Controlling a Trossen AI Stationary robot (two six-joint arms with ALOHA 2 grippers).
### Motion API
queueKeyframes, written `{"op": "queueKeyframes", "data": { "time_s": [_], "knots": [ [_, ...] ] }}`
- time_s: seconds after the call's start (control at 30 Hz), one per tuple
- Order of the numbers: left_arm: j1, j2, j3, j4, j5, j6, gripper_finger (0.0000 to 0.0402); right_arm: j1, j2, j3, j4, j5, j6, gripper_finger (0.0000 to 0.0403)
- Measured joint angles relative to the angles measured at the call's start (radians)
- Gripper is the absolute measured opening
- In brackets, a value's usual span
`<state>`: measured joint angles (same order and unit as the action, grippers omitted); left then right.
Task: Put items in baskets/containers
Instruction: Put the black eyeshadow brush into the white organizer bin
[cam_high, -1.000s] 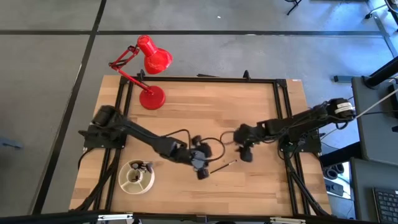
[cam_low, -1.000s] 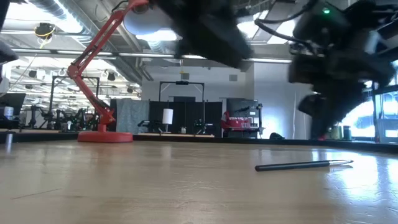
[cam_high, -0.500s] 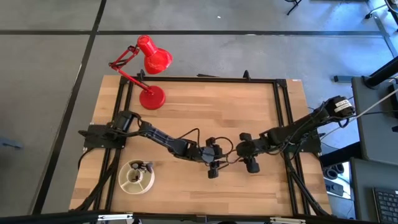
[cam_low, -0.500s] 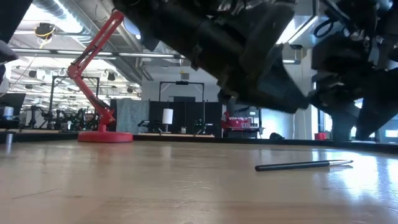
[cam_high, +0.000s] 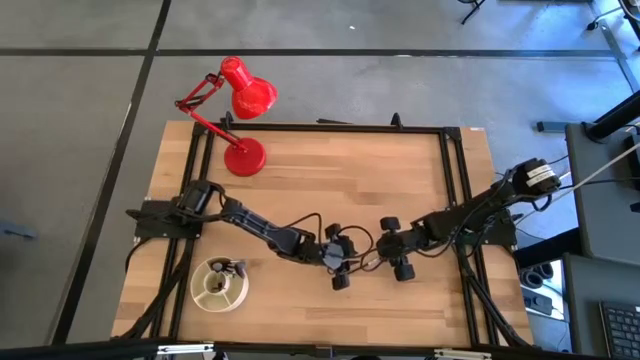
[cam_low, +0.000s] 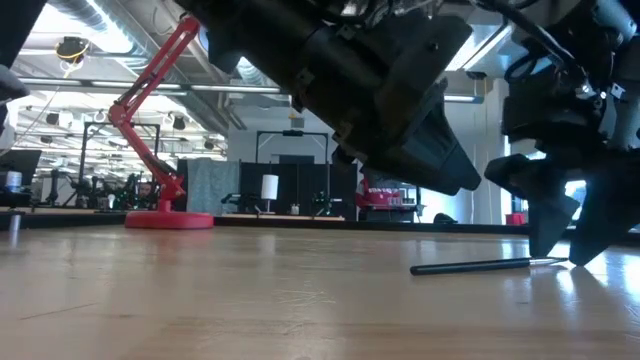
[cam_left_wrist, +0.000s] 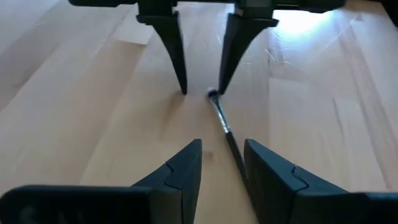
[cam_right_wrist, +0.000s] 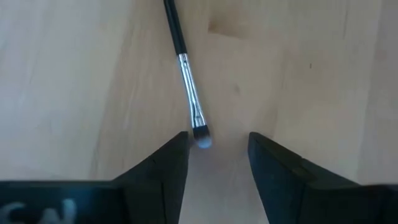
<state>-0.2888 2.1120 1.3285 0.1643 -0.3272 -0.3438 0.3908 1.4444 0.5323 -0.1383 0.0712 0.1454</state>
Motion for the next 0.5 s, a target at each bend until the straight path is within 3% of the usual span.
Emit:
{"op": "queueKeyframes", "data": {
  "time_s": [0.17,0.33,0.5],
  "knots": [
    [-0.010,0.000,0.000,-0.002,0.011,-0.002,0.0116,0.000,0.025,0.001,0.020,-0.002,-0.011,0.0121],
    [-0.012,0.000,0.000,-0.003,0.013,-0.002,0.0116,-0.001,0.025,0.003,0.026,-0.031,-0.042,0.0016],
    [-0.008,0.000,0.000,-0.004,0.014,-0.002,0.0116,-0.010,0.019,0.040,-0.018,-0.049,0.007,0.0006]
  ]
}}
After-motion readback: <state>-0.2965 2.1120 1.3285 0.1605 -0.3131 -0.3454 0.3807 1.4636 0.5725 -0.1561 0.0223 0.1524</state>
